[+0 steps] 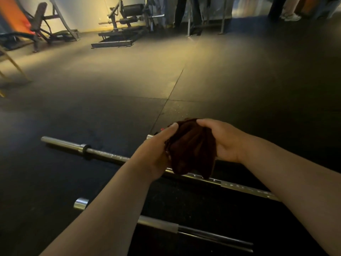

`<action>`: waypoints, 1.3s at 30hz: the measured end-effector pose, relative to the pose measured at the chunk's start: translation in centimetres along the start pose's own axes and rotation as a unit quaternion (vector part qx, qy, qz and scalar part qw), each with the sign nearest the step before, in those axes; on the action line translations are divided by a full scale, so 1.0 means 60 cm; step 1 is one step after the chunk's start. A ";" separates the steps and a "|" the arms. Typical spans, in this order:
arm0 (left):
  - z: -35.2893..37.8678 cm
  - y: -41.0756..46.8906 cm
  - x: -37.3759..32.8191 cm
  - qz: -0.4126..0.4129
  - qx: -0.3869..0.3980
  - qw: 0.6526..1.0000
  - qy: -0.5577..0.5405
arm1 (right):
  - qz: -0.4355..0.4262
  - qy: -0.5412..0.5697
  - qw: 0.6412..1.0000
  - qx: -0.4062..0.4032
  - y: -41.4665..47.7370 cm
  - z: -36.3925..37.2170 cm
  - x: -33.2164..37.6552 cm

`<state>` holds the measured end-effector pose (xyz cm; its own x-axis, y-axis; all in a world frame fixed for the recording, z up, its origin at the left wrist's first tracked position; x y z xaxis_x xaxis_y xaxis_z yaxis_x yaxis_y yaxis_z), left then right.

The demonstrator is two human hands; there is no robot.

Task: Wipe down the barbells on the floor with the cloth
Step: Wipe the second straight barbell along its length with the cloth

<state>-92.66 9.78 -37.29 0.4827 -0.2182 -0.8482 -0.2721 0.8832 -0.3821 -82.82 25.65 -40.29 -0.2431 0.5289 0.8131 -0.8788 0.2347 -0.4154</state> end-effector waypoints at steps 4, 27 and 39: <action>-0.026 0.017 0.012 -0.047 -0.030 0.997 0.044 | 0.008 0.044 0.998 -0.051 0.007 -0.018 -0.004; -0.109 0.068 0.024 -0.057 -0.187 0.972 0.129 | -0.077 0.071 0.992 -0.072 -0.039 -0.051 0.050; -0.008 0.052 0.022 -0.004 0.140 0.968 0.210 | 0.014 -0.127 0.990 0.056 -0.044 0.007 0.045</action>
<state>-93.26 12.04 -39.74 0.0869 -0.3228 -0.9425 -0.0052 0.9459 -0.3244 -81.34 26.13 -36.82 -0.3504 0.3084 0.8844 -0.9071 0.1235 -0.4024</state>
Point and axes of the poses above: each hand's wrist, its own y-axis towards the middle knuckle, its own z-axis out of the palm, x = y × z, the point moved 3 cm from there along y, towards the middle knuckle, and after that the axes turned 14 degrees about x, right-handed, at the moved point
